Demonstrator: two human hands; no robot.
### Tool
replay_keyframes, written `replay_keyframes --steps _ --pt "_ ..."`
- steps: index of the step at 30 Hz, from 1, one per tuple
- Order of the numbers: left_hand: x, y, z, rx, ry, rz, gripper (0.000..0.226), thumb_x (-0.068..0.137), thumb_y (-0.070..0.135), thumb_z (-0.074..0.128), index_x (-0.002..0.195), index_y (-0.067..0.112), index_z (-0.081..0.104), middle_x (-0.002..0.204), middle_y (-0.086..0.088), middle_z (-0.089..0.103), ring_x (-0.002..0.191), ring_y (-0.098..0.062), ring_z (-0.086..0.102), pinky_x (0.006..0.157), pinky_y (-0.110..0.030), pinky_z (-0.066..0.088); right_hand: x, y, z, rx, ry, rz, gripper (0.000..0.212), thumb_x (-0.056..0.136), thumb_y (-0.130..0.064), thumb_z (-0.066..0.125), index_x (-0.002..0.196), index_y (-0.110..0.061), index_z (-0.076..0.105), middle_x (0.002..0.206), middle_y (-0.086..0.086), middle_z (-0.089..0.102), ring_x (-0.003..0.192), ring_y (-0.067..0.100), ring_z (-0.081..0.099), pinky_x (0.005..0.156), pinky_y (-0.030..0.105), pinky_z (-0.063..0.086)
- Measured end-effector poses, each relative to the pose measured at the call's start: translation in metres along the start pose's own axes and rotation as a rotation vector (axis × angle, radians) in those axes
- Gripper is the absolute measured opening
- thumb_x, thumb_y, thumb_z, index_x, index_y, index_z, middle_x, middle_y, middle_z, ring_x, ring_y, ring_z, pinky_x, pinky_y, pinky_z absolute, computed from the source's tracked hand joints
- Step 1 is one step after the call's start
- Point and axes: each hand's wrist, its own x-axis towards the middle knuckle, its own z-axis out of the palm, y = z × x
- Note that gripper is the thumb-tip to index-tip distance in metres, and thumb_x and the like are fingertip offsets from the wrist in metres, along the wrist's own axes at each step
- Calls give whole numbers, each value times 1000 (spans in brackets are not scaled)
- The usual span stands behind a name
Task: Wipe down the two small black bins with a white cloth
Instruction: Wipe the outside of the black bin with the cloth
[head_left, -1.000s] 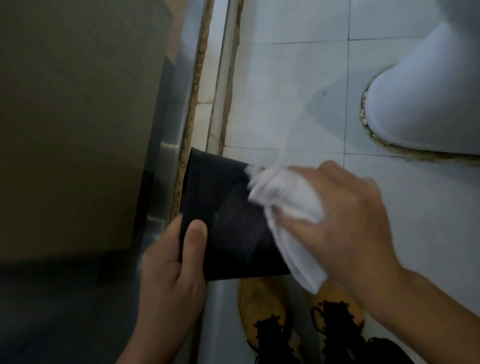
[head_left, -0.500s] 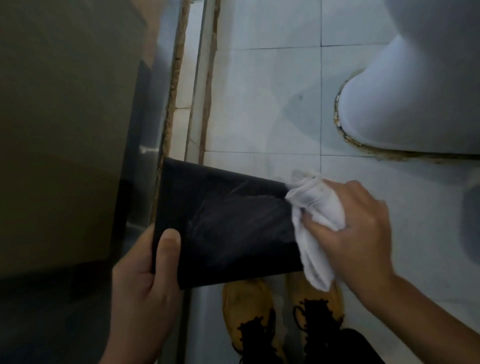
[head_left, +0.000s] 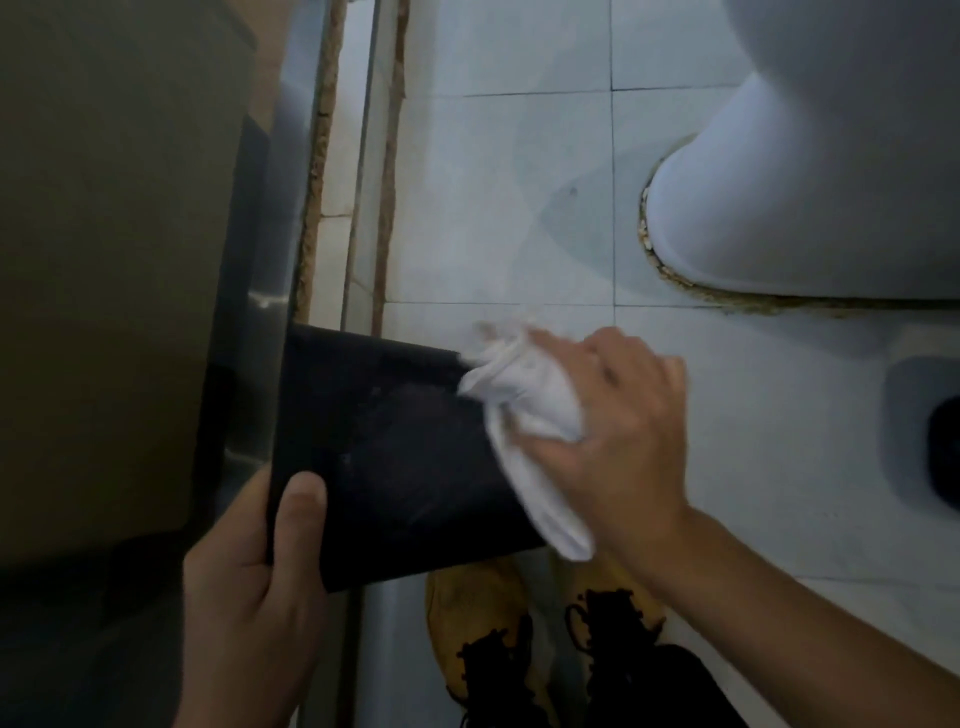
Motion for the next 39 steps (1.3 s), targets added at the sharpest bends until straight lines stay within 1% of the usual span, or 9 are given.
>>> replay_keyframes --steps 4,6,13,16,20,28,31,34,39 --pt "-2 3 -1 -4 3 -21 24 86 52 39 83 59 61 81 10 65 62 0 59 49 -15 41 -3 31 -5 -51 -19 184 45 82 -49 60 111 -15 70 86 5 59 79 30 57 73 39 34" --pt "-1 1 1 -3 -13 -33 24 85 53 39 81 53 62 82 5 64 60 -6 58 47 -22 41 -3 12 -3 -57 26 117 47 85 -51 62 116 -16 71 87 7 59 78 29 56 72 39 33" --pt "2 0 0 -38 6 -25 25 86 45 43 89 56 66 86 36 66 79 15 61 64 -1 44 7 -80 14 83 61 -281 53 80 -55 73 120 -19 73 88 6 64 80 25 59 77 37 33" --pt "7 -1 0 100 -12 52 25 96 31 42 76 34 57 77 22 63 63 11 55 53 -2 36 22 -71 19 70 12 -208 60 82 -61 65 126 -20 69 93 8 62 81 27 56 74 38 31" --pt "4 -1 -1 74 -14 32 36 93 42 37 65 21 48 69 -4 52 50 -3 45 44 -13 30 53 -40 23 -61 -45 125 48 84 -60 60 119 -27 65 93 0 59 83 24 55 72 34 21" --pt "8 -2 1 68 -11 6 27 93 35 41 73 25 55 77 8 61 58 2 55 47 -8 36 18 -75 15 79 34 -16 56 85 -60 60 126 -23 68 96 5 61 86 26 55 76 36 31" --pt "7 -2 -1 -9 7 -54 27 85 47 40 79 36 64 82 18 66 68 -1 62 52 -13 45 -1 -103 10 121 29 -74 54 90 -62 54 126 -25 69 94 4 63 86 24 56 81 37 34" --pt "0 -1 3 9 3 -39 23 92 40 41 84 40 63 81 27 66 70 8 61 54 -4 42 18 -106 16 61 0 -28 56 87 -61 54 128 -25 66 100 5 63 88 24 54 79 35 30" --pt "2 3 7 53 25 -2 29 96 30 40 68 28 49 67 7 56 52 -1 48 43 -8 30 80 -94 35 -1 -62 139 51 86 -59 61 128 -29 60 109 0 61 93 21 53 76 33 24"
